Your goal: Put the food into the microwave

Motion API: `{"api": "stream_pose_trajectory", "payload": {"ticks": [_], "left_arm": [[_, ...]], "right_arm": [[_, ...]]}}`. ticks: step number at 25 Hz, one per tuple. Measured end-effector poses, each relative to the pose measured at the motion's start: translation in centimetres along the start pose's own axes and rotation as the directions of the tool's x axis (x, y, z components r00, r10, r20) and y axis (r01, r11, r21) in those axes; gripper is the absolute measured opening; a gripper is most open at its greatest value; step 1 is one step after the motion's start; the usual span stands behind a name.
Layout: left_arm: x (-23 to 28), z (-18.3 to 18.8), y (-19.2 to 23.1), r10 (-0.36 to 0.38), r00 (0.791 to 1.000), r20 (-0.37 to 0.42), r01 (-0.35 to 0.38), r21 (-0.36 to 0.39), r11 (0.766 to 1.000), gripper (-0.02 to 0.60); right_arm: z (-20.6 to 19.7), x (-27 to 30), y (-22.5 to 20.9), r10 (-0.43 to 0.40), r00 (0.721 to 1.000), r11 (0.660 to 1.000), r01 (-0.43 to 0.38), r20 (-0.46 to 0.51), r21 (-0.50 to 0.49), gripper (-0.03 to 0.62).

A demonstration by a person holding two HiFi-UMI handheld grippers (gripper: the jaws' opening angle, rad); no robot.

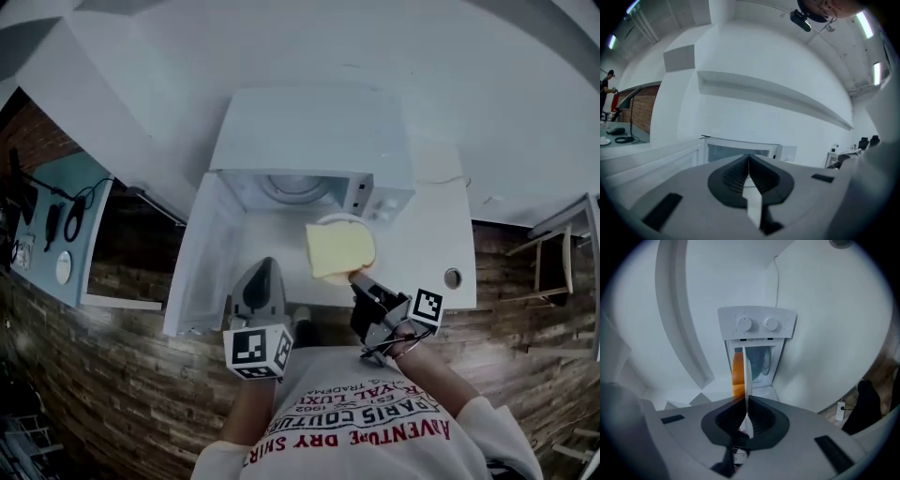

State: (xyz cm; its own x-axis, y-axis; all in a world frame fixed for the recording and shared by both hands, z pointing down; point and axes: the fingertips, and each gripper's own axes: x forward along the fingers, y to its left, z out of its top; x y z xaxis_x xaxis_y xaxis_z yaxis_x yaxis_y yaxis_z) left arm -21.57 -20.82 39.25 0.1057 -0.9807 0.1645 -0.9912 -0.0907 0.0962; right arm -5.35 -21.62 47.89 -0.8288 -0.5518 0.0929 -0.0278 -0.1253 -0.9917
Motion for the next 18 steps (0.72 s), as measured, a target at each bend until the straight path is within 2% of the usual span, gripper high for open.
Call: {"api": "stream_pose_trajectory", "payload": {"ticks": [8,18], "left_arm": [[6.1,0.1,5.5,-0.122,0.991,-0.063,0.124,0.029,0.992,0.008],[9.3,-2.8,7.5,-0.212,0.968,-0.13,0.223,0.075,0.972,0.008]], "right_arm": [[1.7,7.3,-1.2,-0.006,0.989,1.0,0.005,0.15,0.007,0.022],[4.5,13.4,-3.3,-0.019,0.96,1.0,0.015,0.28,0.013,0.023]]}}
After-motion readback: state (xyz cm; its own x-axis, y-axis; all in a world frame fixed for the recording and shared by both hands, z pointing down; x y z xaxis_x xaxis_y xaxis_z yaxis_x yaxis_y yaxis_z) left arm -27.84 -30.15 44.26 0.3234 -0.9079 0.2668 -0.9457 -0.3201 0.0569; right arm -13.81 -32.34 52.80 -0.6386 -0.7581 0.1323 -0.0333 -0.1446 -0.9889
